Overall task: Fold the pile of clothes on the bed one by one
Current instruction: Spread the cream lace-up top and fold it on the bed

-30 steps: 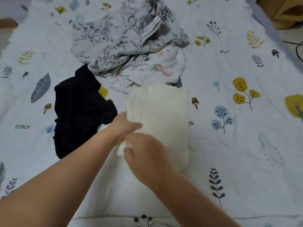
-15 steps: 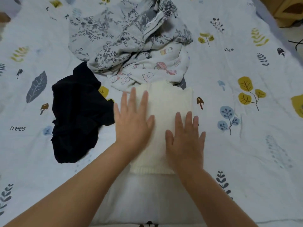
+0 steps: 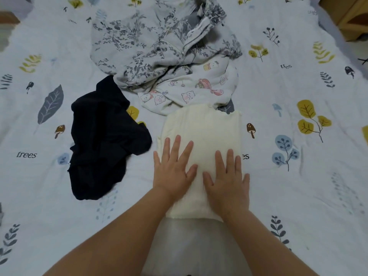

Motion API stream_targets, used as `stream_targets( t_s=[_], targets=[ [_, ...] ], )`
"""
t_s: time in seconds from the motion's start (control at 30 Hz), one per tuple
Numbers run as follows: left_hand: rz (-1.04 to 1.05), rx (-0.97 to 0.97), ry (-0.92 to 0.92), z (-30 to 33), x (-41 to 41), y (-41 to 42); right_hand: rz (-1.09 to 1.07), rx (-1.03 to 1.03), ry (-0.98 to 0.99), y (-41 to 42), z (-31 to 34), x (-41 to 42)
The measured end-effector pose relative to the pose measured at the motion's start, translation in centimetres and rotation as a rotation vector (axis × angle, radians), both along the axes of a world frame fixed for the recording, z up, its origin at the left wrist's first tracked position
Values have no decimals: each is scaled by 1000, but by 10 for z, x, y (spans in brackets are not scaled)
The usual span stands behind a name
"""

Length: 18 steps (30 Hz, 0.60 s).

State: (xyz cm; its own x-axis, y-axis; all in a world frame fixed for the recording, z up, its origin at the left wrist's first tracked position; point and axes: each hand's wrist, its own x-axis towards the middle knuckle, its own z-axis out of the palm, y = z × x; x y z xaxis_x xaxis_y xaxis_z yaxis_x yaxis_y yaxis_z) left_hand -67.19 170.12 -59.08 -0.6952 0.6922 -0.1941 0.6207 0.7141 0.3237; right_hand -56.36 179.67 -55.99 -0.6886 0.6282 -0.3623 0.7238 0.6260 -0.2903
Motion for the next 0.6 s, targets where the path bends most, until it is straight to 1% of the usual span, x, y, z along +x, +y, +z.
stream_targets(
  t_s=[0.03,0.07,0.1,0.13,0.17,0.2,0.23,0.3,0.4,0.47,0.6],
  targets=[
    [37,27,-4,5,1,1,-15,-37,34,4,3,0],
    [121,74,-11,11,2,1,-68,-89,106,9,6,0],
    [259,131,-42,18,2,1,-153,-139,205,15,8,1],
    [431,193,-123,25,1,1,-268,-180,305,20,11,2],
    [604,246,-259,33,-1,0,-383,-220,379,25,15,4],
    [735,285,-420,36,-5,-1,-475,-277,398,28,19,5],
    [795,309,-567,36,-9,-3,-536,-354,374,31,23,7],
    [796,369,-788,37,-16,-10,-594,-548,320,37,27,10],
    [742,467,-1004,43,-22,-19,-628,-839,374,40,33,10],
    [657,468,-1027,50,-21,-21,-591,-884,414,37,37,13],
    [578,490,-1004,71,-13,-27,-543,-859,471,25,51,22]
  ],
)
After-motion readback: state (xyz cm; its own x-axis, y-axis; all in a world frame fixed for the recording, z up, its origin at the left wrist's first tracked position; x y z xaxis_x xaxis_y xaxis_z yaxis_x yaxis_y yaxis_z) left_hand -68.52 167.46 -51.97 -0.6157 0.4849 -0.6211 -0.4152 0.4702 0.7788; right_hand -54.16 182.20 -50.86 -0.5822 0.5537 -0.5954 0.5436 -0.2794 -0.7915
